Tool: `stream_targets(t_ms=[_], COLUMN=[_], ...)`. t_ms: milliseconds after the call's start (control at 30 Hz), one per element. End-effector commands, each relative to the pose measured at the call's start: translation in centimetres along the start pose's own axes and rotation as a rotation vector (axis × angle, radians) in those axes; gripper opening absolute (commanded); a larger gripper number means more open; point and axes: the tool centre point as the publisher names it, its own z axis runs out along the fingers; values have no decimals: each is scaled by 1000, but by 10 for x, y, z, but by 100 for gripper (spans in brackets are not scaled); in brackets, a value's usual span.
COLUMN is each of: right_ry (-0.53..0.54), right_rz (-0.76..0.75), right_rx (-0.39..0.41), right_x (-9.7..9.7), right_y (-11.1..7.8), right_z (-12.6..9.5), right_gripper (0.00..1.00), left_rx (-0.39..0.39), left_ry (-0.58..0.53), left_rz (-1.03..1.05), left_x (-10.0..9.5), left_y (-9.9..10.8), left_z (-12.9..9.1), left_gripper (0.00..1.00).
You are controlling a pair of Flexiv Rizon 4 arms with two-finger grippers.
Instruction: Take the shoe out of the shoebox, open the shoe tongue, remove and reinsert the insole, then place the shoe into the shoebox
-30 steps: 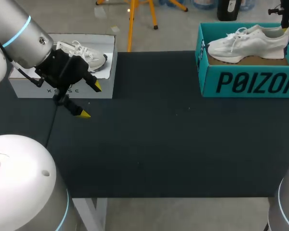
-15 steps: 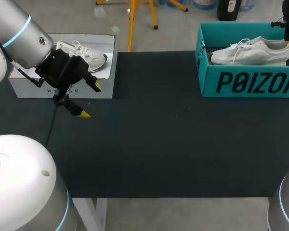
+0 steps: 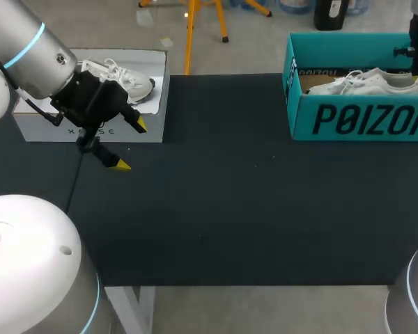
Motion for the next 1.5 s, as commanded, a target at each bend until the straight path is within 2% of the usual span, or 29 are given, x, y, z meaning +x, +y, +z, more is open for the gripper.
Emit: stream_targets(t_ms=[33,400,700,767,800,833,967,1133,1367,1433,1500], right_ry=[-3,10,14,16,15,16,17,24,31,32,40], right_rz=[-7,0,-12,-14,-21,-24,-39,-50,-88,-111,-128], right_rx=[23,34,21,20,20,21,6,-40,-138,-176,-198], right_x=[7,4,6,8,10,12,19,22,30,35,40], right_y=[14,20,13,12,11,10,6,4,-4,-16,-31], right_z=[18,48,42,41,41,41,34,11,-54,-76,-88], right_gripper=[0,0,0,76,82,100,100,100,100,100,100], left_rx=[-4,-4,-4,-4,-4,-4,-4,-4,-4,-4,-4], left_ry=[3,3,3,3,3,3,3,3,3,3,3], left_rz=[-1,-1,-1,-1,-1,-1,-1,-1,-1,-1,-1], left_x=[-1,-1,-1,-1,-1,-1,-1,-1,-1,-1,-1], left_y=[0,0,0,0,0,0,0,0,0,0,0], left_z=[0,0,0,0,0,0,0,0,0,0,0], left_gripper=[100,100,100,100,100,100,100,100,100,100,100])
